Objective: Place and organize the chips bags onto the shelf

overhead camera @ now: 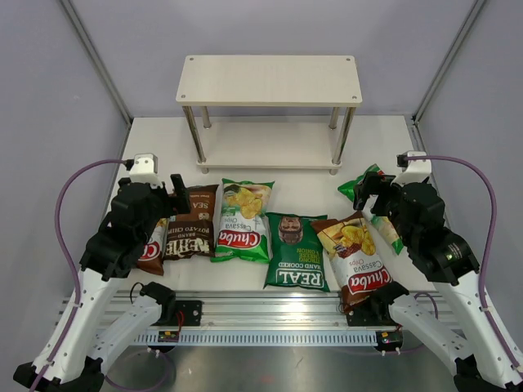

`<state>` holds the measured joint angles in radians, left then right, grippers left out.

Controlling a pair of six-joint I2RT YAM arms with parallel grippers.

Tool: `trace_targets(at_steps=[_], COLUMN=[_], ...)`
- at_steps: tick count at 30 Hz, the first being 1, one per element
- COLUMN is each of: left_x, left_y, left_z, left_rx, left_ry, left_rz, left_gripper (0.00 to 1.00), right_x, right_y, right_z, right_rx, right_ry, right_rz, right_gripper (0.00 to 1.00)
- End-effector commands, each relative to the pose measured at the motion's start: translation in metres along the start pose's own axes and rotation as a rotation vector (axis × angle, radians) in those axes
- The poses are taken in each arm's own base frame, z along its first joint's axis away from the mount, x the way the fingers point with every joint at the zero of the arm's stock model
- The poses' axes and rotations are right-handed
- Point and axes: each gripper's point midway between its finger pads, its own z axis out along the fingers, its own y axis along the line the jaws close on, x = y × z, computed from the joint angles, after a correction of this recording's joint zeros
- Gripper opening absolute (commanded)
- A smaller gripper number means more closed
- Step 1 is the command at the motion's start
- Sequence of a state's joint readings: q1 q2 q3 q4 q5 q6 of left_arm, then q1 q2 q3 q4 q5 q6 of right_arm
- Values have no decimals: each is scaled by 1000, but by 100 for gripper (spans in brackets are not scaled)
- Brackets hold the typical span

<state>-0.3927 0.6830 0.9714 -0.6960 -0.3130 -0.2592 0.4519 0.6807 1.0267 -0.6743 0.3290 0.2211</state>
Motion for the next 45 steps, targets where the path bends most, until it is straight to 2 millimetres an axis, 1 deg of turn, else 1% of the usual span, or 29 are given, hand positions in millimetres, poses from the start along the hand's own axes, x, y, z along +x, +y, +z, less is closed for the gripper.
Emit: trace_targets(at_steps=[1,6,10,11,12,13,14,15,16,17,18,19,21,22,23,24,25,26,28,29,32,33,38,39,42,43,45], left_x=[-18,-18,-14,-14,-11,-7,-4,6,9,13,18,29,43,57,65,72,77,93,103,116,129,140,170,181,193,201,210], left_y=[-9,-20,-30,-32,-35,-40,-45,-50,-61,-66,-75,-88,-98,-106,-110,-111,-114,-112,-115,-114,-117,-116,-113,-113,-115,-114,-115], left_z=[-2,-4,-3,-3,0,1,3,10,12,16,18,26,35,45,51,57,62,74,85,91,100,105,114,114,115,116,116], left_rx=[41,99,138,145,150,175,192,205,256,269,313,364,400,431,438,440,445,421,420,410,418,408,383,386,395,394,389], left_ry=[-47,-24,20,26,45,63,76,114,129,146,172,213,263,307,335,354,367,417,435,474,496,518,606,642,668,679,694], left_rz=[-19,-28,-43,-53,-74,-87,-98,-121,-138,-168,-181,-192,-221,-227,-231,-231,-228,-225,-222,-225,-233,-233,-216,-216,-232,-236,-237], left_gripper=[99,99,99,99,99,99,99,99,99,99,99,99,99,99,99,99,99,99,99,99,99,99,99,98,96,96,92], right_x=[-11,-4,1,-3,-6,-14,-16,-20,-32,-24,-32,-35,-37,-35,-34,-33,-28,-28,-25,-21,-16,-14,-7,-4,-2,-3,1], right_y=[4,13,19,23,30,38,45,62,74,82,83,84,79,77,75,75,73,73,77,78,85,89,102,105,111,114,122], right_z=[2,7,12,11,7,3,-1,-19,-29,-34,-48,-52,-55,-56,-56,-54,-53,-54,-55,-53,-54,-55,-55,-54,-52,-52,-55], right_rx=[-9,-40,-50,-65,-110,-156,-208,-338,-422,-494,-531,-547,-525,-510,-501,-493,-482,-483,-510,-517,-557,-583,-658,-673,-704,-718,-769], right_ry=[-42,-2,33,28,22,-6,-19,-47,-113,-116,-176,-201,-202,-183,-174,-158,-133,-129,-123,-115,-95,-80,-41,-26,-15,-21,-1], right_rz=[19,51,72,91,106,118,116,115,116,115,123,128,136,129,113,108,103,96,85,81,65,59,36,35,43,48,64], right_gripper=[99,99,100,100,99,99,99,99,99,99,100,99,99,99,100,99,99,99,99,100,99,99,99,99,100,99,99])
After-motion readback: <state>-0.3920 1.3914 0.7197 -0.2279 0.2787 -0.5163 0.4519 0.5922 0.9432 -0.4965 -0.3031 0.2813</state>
